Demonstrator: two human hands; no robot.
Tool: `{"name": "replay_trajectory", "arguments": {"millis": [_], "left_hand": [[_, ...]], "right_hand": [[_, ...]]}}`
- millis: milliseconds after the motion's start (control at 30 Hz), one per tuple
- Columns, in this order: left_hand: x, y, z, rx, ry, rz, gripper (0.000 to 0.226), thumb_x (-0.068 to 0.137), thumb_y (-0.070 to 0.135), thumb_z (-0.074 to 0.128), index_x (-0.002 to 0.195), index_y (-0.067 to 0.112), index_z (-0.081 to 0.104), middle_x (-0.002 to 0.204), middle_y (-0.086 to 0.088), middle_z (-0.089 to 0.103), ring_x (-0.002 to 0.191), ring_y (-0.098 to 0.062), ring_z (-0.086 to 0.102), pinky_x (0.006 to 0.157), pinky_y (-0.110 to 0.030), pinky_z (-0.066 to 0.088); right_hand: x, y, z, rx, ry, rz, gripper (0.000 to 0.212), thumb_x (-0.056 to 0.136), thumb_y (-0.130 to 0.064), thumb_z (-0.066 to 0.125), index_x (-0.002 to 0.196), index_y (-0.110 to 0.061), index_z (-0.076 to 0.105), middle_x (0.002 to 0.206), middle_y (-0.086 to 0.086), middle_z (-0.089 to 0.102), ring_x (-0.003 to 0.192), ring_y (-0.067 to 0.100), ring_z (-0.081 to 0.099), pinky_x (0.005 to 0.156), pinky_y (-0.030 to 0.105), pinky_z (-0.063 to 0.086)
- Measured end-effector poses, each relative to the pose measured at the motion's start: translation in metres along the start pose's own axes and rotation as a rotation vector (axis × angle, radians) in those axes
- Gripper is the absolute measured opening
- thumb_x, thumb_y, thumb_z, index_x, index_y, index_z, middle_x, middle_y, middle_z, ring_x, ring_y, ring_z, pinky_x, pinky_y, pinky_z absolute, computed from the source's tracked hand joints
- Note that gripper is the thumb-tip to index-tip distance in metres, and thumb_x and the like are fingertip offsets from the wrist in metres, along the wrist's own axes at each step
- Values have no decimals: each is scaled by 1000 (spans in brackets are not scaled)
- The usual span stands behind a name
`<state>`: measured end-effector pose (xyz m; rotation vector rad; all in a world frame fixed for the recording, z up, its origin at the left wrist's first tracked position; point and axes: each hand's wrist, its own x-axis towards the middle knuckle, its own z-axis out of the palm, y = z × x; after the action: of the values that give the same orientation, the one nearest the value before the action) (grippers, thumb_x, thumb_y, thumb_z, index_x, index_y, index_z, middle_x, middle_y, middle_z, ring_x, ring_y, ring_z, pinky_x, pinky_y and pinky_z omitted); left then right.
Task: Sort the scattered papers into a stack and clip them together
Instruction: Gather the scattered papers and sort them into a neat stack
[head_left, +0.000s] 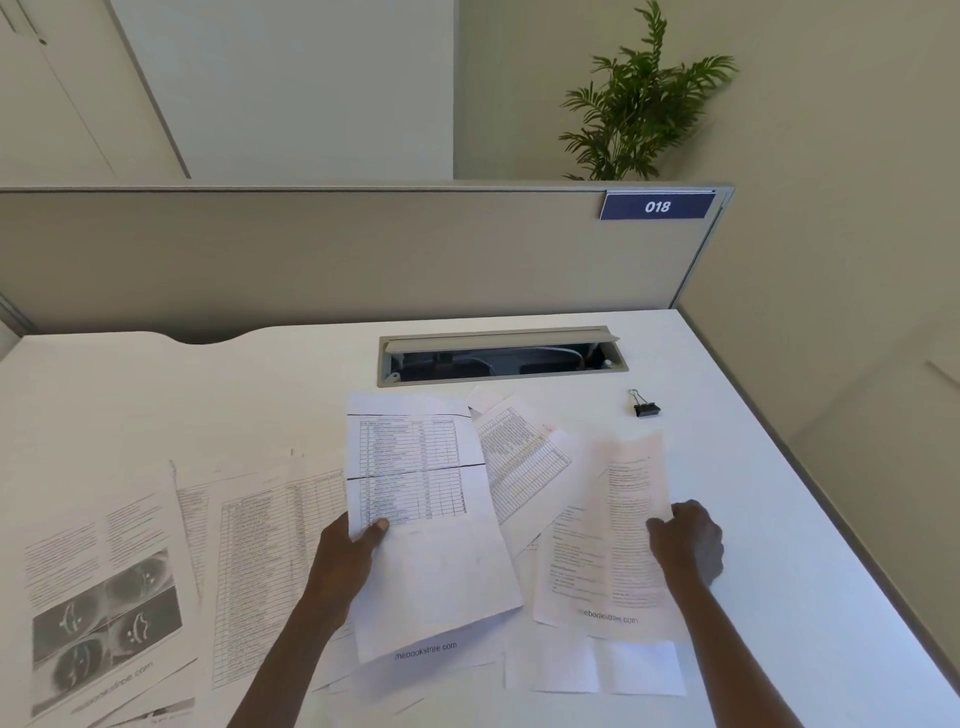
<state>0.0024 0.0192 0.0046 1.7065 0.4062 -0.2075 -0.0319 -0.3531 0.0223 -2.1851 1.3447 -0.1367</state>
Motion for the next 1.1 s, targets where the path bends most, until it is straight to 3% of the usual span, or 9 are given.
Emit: {"name": "replay_trajectory", "arguments": {"millis": [100, 233, 533, 633, 733, 867, 1000, 1100], "left_hand": [[-2, 5, 4, 42, 0, 23, 17, 96, 15, 58, 112, 20, 65, 97, 2, 70, 89, -19, 66, 73, -33, 52], [-4, 14, 10, 53, -3, 39, 15, 98, 13, 55, 109, 20, 64, 95, 1, 69, 83, -17, 64, 66, -27, 48], [-10, 32, 21, -10, -62, 20, 26, 97, 14, 56, 121, 19, 65, 108, -2, 72, 100, -27, 67, 90, -47, 54], [-13, 39, 25, -95, -99, -27, 25, 97, 14, 58, 120, 20, 65, 109, -3, 72, 99, -26, 68, 84, -44, 57], [-18, 48, 30, -205, -155, -82, 21, 96, 12, 59, 114, 16, 68, 105, -6, 74, 92, -23, 70, 64, -32, 58], [-31, 60, 31, -327, -333, -75, 25, 94, 7, 58, 116, 7, 70, 111, -15, 74, 101, -29, 72, 83, -41, 59], [-39, 64, 28, -410, -373, -139, 25, 95, 3, 50, 106, 6, 72, 100, -18, 76, 84, -28, 76, 60, -35, 60], [-34, 57, 24, -488, -367, -213, 25, 96, 10, 52, 110, 5, 72, 106, -21, 74, 86, -31, 75, 64, -40, 60]], "right_hand": [[-5, -10, -25, 28, 14, -111, 11, 80, -15, 65, 91, -14, 68, 97, 17, 70, 92, 38, 63, 75, 38, 49], [-20, -35, -65, 38, 67, -276, 7, 83, -16, 66, 89, -13, 66, 94, 15, 71, 87, 36, 63, 70, 33, 42], [-79, -99, -154, 162, 204, -623, 14, 85, -19, 71, 97, -12, 70, 95, 7, 76, 85, 32, 68, 71, 29, 41], [-87, -111, -155, 325, 63, -599, 14, 82, -21, 74, 94, -14, 71, 84, -1, 71, 78, 24, 67, 73, 30, 48], [-82, -112, -125, 424, -100, -514, 13, 77, -21, 78, 86, -13, 73, 82, -1, 75, 77, 22, 71, 72, 32, 54], [-76, -101, -67, 499, -323, -381, 13, 75, -24, 78, 75, -13, 72, 74, -1, 76, 74, 23, 73, 76, 44, 60], [-80, -92, -37, 508, -506, -331, 9, 85, -18, 73, 82, -10, 70, 82, 2, 77, 80, 26, 74, 77, 43, 60], [-83, -87, -22, 510, -542, -333, 5, 85, -14, 72, 87, -9, 69, 82, 3, 77, 78, 25, 74, 79, 46, 60]]}}
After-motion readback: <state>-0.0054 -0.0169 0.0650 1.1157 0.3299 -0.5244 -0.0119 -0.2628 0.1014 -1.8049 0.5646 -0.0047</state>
